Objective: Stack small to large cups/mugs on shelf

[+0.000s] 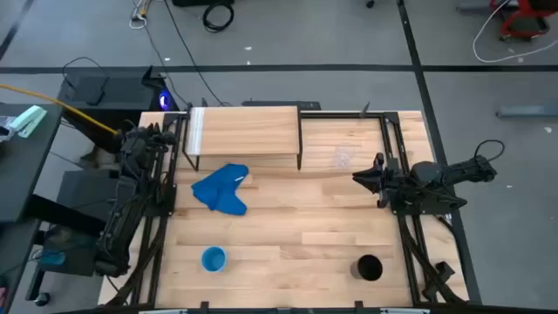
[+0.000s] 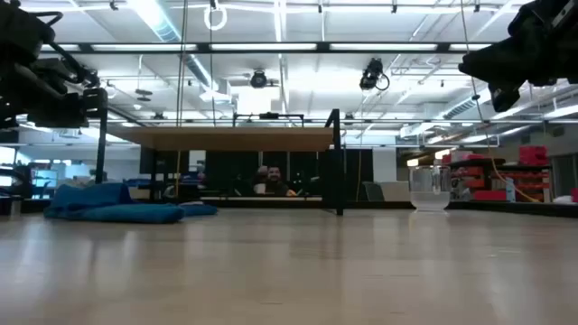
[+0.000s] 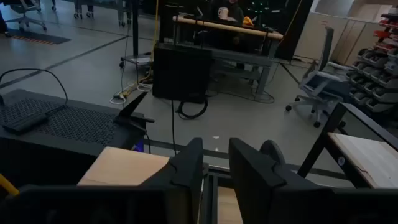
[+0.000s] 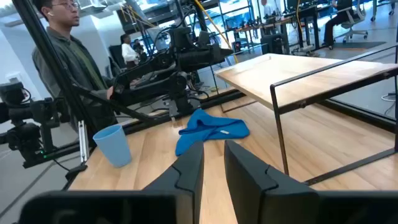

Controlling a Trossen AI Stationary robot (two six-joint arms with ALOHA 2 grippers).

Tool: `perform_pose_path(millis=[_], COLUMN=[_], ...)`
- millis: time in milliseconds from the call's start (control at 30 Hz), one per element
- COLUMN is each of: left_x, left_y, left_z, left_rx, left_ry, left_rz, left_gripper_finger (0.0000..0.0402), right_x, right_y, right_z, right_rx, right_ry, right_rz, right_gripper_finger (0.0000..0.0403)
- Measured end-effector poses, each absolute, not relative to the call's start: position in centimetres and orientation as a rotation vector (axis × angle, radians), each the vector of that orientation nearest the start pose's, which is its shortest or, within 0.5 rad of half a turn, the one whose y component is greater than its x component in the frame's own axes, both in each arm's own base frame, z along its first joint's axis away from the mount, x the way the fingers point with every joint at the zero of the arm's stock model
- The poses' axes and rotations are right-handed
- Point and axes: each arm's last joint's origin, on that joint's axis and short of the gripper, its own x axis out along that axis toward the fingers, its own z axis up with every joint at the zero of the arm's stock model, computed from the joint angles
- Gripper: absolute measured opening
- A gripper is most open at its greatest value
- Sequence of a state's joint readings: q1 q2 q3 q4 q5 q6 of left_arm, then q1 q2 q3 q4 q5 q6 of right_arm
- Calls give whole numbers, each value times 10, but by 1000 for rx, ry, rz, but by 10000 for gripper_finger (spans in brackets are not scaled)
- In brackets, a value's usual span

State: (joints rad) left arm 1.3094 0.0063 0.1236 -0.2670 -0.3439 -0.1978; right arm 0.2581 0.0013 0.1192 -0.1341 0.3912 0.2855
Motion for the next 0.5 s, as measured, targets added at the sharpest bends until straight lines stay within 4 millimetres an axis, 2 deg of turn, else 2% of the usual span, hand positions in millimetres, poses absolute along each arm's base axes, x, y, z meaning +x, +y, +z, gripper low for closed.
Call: perform_pose_path(millis=[500], left_x=[13], left_y=[86], left_z=[179], left_rx=[-228], left_ry=[-15], left_rz=[1661], left_gripper_finger=[83], right_x=[87], right_y=[11], right_z=[191], right_rx=[280], right_ry=[-4], right_rz=[-134], right_gripper_finger=[71])
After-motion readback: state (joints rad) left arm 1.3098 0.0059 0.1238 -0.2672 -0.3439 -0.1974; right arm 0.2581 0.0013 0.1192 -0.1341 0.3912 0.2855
